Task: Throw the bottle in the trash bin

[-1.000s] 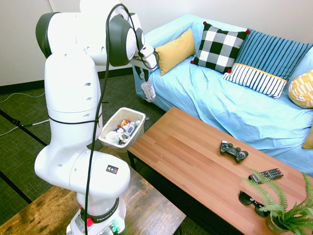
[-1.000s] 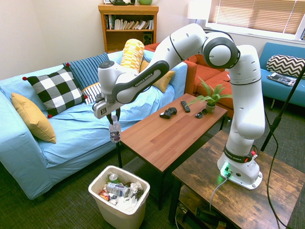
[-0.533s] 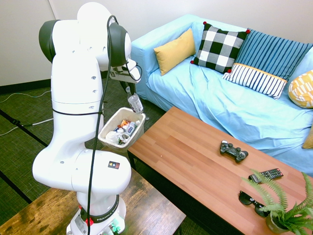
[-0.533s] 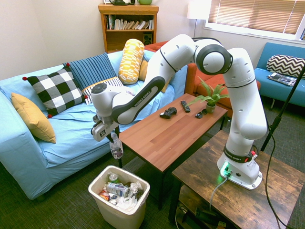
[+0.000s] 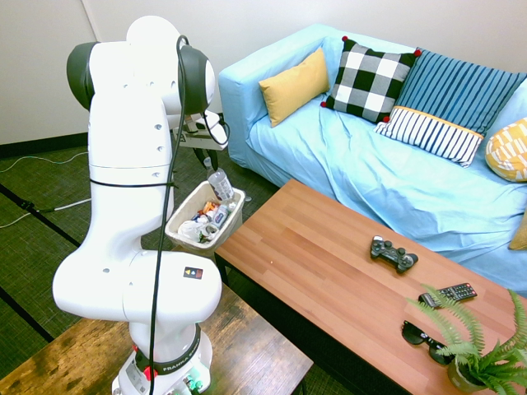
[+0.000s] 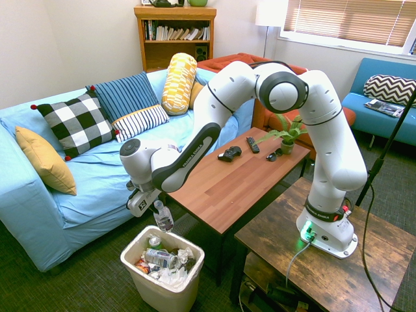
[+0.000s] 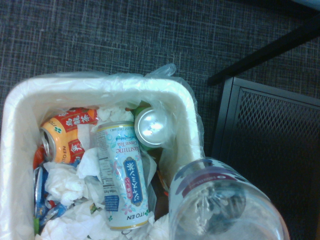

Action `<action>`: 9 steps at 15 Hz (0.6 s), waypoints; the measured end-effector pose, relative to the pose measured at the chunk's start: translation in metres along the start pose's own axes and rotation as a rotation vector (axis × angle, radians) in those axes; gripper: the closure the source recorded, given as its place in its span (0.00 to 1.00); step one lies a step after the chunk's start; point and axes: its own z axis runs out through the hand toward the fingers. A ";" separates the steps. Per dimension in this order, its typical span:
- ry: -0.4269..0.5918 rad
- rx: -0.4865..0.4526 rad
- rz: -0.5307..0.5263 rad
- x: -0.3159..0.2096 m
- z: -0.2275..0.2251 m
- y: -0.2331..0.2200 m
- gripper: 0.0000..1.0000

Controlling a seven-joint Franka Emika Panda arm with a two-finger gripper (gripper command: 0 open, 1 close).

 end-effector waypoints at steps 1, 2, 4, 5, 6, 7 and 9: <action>0.000 -0.001 -0.001 0.000 0.000 0.000 0.00; 0.001 -0.002 -0.001 0.001 -0.001 -0.001 0.00; 0.003 -0.004 -0.003 0.000 -0.003 -0.002 0.00; 0.003 -0.006 -0.006 -0.002 -0.003 -0.003 0.00; 0.004 -0.009 -0.010 -0.005 -0.003 -0.004 0.00; 0.005 -0.009 -0.014 -0.007 -0.004 -0.004 0.00; 0.006 -0.009 -0.017 -0.009 -0.006 -0.005 0.00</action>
